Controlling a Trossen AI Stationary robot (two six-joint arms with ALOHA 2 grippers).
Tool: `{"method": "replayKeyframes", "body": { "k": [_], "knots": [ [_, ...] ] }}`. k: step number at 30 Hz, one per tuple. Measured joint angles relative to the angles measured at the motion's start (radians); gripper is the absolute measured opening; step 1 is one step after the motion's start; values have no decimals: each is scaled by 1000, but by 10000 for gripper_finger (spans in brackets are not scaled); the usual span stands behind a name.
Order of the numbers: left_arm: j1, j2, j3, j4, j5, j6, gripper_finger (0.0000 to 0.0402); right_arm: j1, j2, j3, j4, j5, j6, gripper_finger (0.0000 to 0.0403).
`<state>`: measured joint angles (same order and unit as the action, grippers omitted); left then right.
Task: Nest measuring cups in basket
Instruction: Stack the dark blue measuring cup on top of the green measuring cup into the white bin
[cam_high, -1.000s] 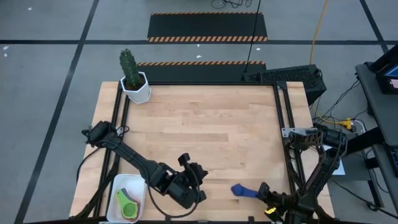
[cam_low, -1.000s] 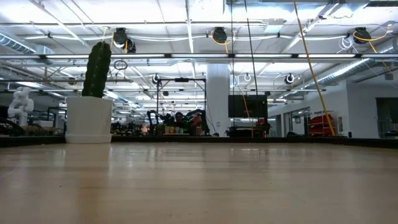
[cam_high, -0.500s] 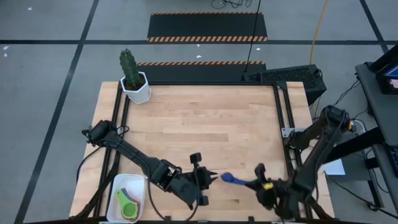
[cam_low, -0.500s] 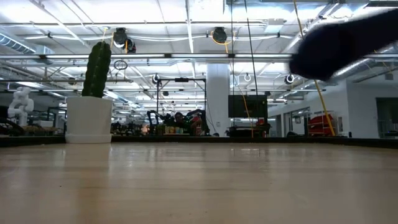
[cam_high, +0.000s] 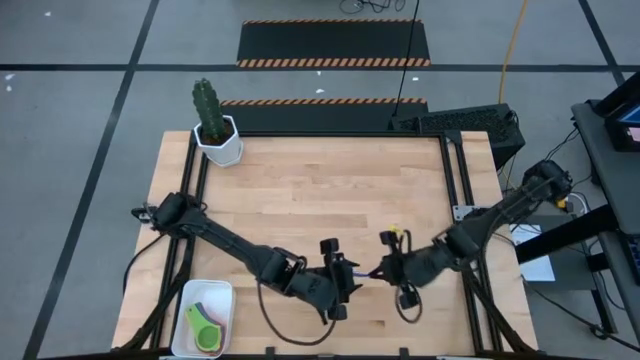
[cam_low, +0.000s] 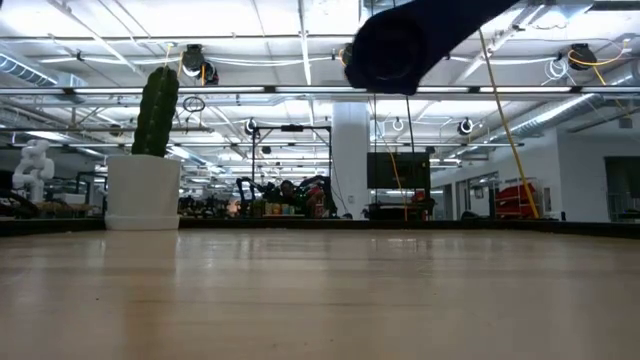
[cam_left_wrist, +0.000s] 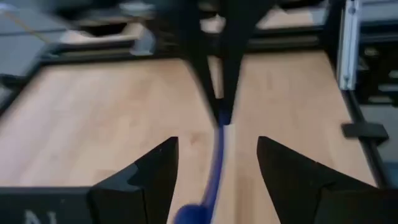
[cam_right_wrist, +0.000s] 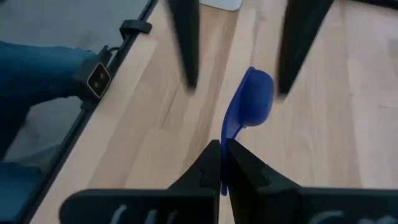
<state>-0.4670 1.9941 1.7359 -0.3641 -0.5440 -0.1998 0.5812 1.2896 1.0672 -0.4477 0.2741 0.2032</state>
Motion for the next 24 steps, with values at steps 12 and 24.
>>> {"method": "replayKeyframes", "body": {
  "k": [12, 24],
  "knots": [
    [67, 36, 1, -61, 151, -91, 159, -161, 7, 0, 35, -221, -60, 0],
    [90, 33, 0, -143, 144, -140, 12, -202, 13, 0, 51, -206, -112, 12]
  ]
}}
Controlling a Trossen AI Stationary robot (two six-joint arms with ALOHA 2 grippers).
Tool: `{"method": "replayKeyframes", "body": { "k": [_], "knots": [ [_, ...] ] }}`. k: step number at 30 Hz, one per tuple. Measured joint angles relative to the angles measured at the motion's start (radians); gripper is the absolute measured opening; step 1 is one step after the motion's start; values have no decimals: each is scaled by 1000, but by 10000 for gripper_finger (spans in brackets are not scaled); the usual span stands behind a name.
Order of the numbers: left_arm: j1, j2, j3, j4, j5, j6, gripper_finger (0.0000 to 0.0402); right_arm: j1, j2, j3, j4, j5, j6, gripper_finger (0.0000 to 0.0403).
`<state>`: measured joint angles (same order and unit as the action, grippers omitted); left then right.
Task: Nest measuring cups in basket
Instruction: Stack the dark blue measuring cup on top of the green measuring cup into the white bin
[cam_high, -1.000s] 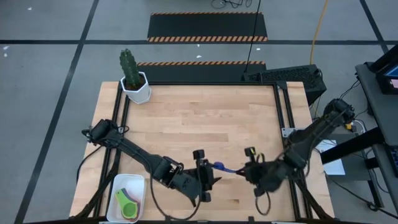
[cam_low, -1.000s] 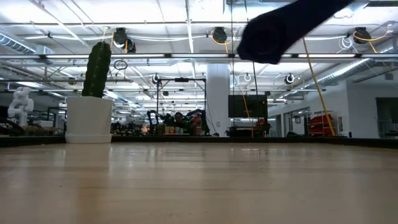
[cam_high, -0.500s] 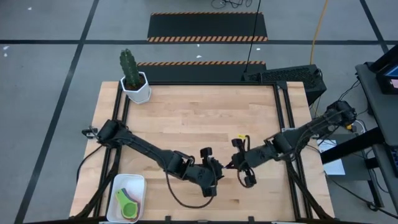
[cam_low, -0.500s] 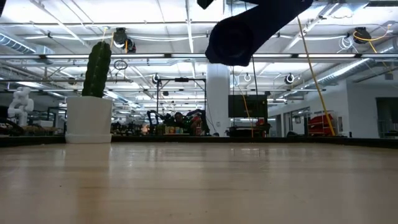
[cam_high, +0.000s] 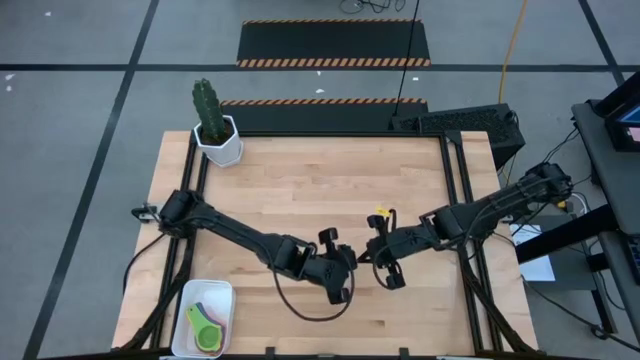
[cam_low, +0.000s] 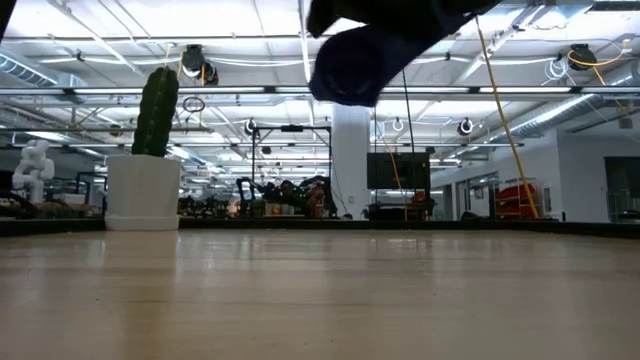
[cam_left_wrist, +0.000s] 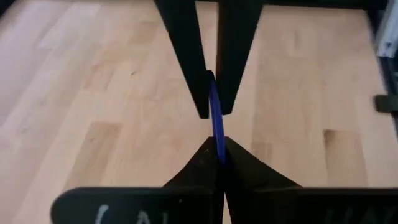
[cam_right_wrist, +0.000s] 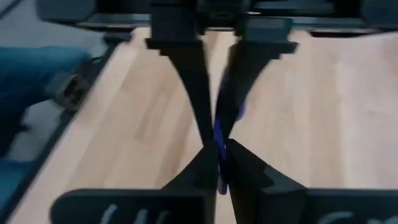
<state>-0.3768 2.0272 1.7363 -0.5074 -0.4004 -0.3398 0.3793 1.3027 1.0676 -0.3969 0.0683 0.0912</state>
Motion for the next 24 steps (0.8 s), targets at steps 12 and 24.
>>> {"method": "replayKeyframes", "body": {
  "k": [12, 24],
  "knots": [
    [-108, -92, 0, -183, -361, -132, 6, 15, -7, -158, 301, 166, 1, 133],
    [-116, -97, 0, 194, -473, 125, 10, 16, -4, -425, 950, 163, 31, 185]
  ]
}}
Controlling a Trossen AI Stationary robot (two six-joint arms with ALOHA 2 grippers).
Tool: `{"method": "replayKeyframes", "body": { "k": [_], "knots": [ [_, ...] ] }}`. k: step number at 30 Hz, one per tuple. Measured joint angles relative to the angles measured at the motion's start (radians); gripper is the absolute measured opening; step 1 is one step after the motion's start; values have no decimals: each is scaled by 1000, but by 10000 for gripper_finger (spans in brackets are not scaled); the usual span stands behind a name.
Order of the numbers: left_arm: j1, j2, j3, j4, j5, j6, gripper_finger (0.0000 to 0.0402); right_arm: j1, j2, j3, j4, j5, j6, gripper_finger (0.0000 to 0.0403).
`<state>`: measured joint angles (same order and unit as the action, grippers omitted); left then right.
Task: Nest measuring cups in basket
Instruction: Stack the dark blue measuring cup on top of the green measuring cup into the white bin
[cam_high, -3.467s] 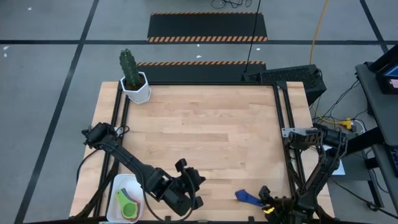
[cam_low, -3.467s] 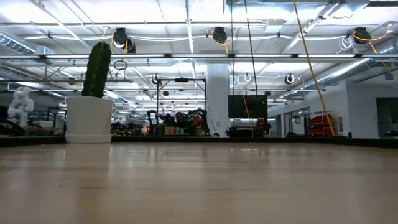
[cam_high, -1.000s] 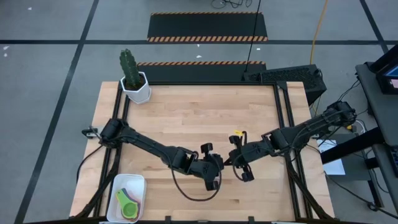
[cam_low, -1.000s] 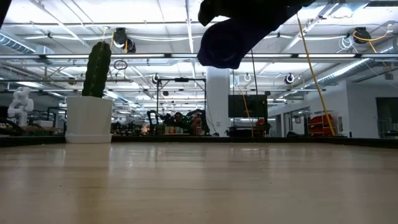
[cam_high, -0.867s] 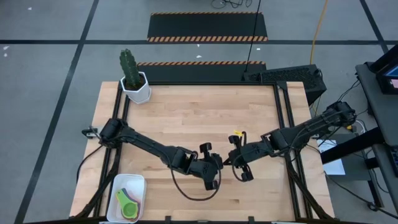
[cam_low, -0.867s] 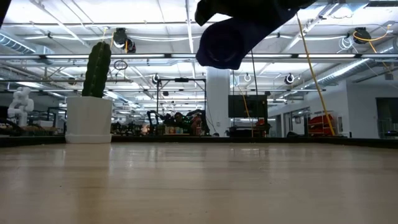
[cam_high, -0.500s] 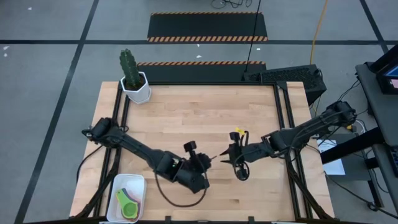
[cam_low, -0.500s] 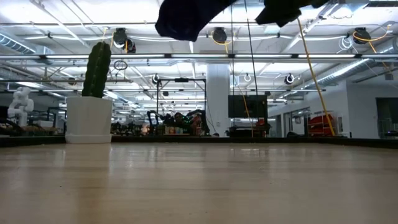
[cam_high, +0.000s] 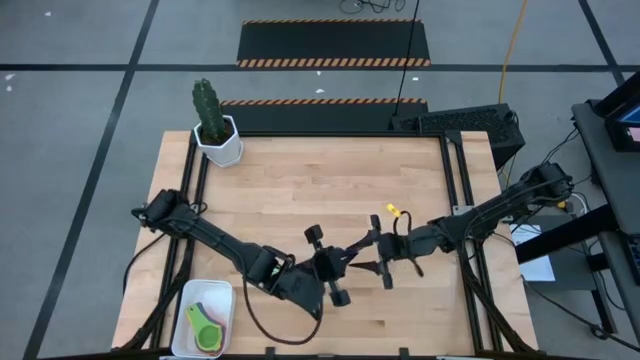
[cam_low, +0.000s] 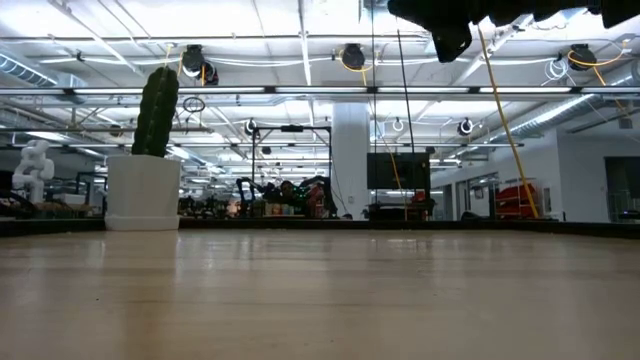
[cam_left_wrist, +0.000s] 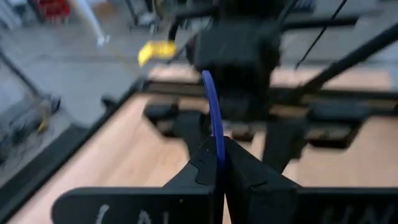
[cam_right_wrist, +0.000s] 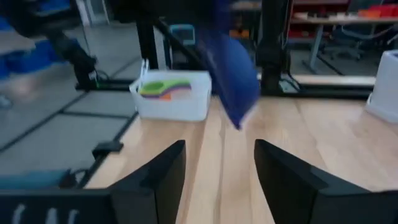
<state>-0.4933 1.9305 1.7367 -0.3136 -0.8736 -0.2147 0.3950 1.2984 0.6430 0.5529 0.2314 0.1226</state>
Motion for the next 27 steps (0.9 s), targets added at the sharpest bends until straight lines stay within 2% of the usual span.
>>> {"method": "replayKeyframes", "body": {
  "k": [7, 10, 15, 21, 24, 27],
  "knots": [
    [10, 11, 0, 348, 17, 261, 8, 6, 0, -45, 255, -28, -65, 183],
    [19, 14, 0, 404, 54, 310, 7, 19, 0, -48, 299, -42, -105, 183],
    [37, 19, 0, 502, 186, 346, 8, 26, 0, -47, 355, -52, -151, 182],
    [42, 29, -1, 556, 194, 401, 5, 31, 0, -47, 366, -53, -152, 180],
    [43, 29, 0, 574, 199, 416, 8, 43, 0, -47, 384, -49, -165, 160],
    [43, 28, 1, 591, 215, 434, 5, 53, 0, -47, 408, -44, -189, 121]
  ]
}}
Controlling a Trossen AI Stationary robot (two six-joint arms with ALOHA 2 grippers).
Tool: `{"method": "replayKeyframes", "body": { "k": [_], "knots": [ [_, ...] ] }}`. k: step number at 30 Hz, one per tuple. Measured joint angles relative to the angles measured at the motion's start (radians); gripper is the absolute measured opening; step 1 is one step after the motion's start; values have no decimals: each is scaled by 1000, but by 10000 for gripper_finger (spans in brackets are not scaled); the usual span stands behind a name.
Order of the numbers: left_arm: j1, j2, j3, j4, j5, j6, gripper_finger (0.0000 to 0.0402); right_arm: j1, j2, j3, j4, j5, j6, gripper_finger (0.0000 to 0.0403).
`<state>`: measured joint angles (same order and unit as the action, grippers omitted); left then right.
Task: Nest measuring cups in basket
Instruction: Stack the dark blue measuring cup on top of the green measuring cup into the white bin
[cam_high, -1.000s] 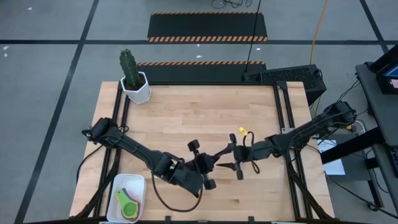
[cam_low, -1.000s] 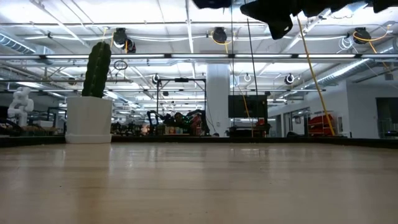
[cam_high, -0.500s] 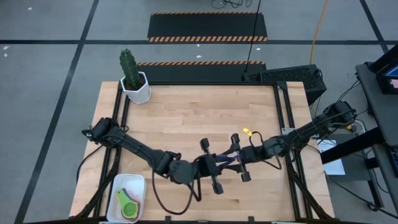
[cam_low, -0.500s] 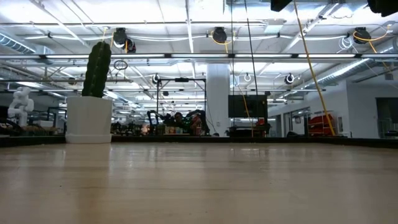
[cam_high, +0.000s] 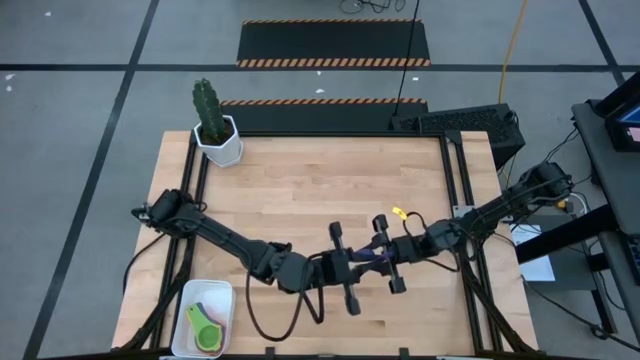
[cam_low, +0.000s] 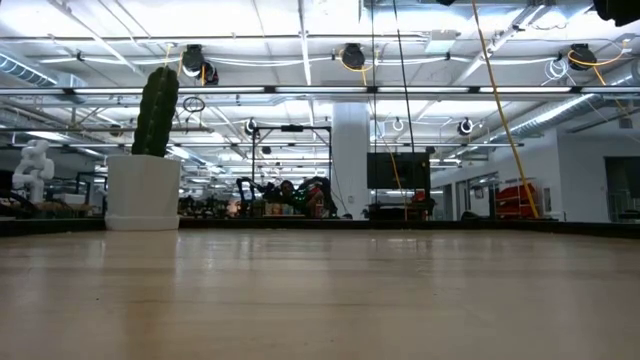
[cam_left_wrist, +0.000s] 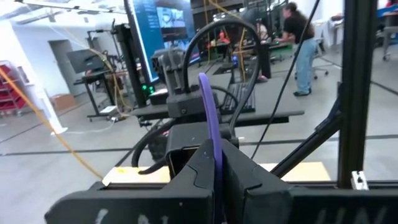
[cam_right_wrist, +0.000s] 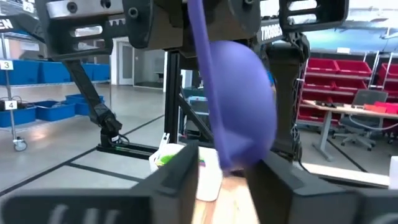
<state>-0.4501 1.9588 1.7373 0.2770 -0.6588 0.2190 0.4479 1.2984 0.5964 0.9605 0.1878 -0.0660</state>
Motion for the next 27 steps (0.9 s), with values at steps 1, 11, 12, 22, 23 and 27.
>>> {"method": "replayKeyframes", "body": {
  "k": [1, 11, 12, 22, 23, 27],
  "knots": [
    [-1, 0, 0, 6, 6, 4, 5, 3, 0, 0, 6, 1, -5, 105],
    [-19, -1, 1, 8, 8, 35, 6, 5, 1, 0, 18, -4, 13, 10],
    [-21, -1, 1, 2, 6, 35, 11, 5, 1, 0, 16, -4, 20, 7],
    [-55, -11, -2, -72, -119, 7, 127, 7, -1, 2, -12, -13, 88, 1],
    [-56, -13, -2, -79, -120, -1, 130, 7, -1, 2, -25, -13, 97, 1],
    [-57, -31, -2, -136, -120, -53, 132, 7, -1, 2, -83, -12, 150, 1]
  ]
}}
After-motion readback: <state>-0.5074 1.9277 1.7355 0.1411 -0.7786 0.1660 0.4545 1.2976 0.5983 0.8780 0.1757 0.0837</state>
